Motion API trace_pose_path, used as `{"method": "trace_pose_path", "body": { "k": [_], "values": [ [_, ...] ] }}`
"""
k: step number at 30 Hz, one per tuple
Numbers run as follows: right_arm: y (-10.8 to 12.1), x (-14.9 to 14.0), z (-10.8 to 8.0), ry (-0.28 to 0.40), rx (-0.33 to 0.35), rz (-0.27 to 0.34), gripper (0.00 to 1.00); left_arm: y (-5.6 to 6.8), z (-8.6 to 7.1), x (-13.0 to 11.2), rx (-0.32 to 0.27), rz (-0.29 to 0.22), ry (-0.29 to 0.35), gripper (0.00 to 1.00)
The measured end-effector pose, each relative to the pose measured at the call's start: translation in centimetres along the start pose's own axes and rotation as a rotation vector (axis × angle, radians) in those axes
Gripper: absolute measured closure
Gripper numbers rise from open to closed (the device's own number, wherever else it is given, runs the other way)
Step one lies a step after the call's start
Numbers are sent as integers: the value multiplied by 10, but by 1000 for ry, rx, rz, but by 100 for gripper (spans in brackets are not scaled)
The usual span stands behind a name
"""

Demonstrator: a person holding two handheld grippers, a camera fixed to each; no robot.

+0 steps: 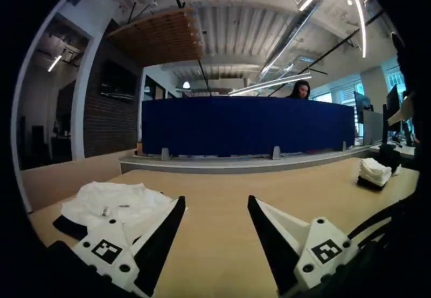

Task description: Fold towel

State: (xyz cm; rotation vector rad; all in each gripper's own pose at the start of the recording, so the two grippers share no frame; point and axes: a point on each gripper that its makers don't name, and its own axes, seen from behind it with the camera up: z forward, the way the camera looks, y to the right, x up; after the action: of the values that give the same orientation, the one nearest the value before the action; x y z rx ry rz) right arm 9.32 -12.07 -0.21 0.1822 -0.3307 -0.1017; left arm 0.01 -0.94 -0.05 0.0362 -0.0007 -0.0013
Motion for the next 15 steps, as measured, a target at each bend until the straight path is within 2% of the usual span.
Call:
{"method": "trace_pose_path", "body": {
  "k": [2, 4, 15],
  "values": [
    [4, 2, -2, 8, -3, 8, 3, 0, 0, 0, 0, 0, 0, 13],
    [9, 5, -4, 17, -8, 17, 3, 1, 0, 0, 0, 1, 0, 7],
    [41, 31, -17, 103, -37, 41, 3, 1, 0, 0, 0, 1, 0, 3]
  ]
}}
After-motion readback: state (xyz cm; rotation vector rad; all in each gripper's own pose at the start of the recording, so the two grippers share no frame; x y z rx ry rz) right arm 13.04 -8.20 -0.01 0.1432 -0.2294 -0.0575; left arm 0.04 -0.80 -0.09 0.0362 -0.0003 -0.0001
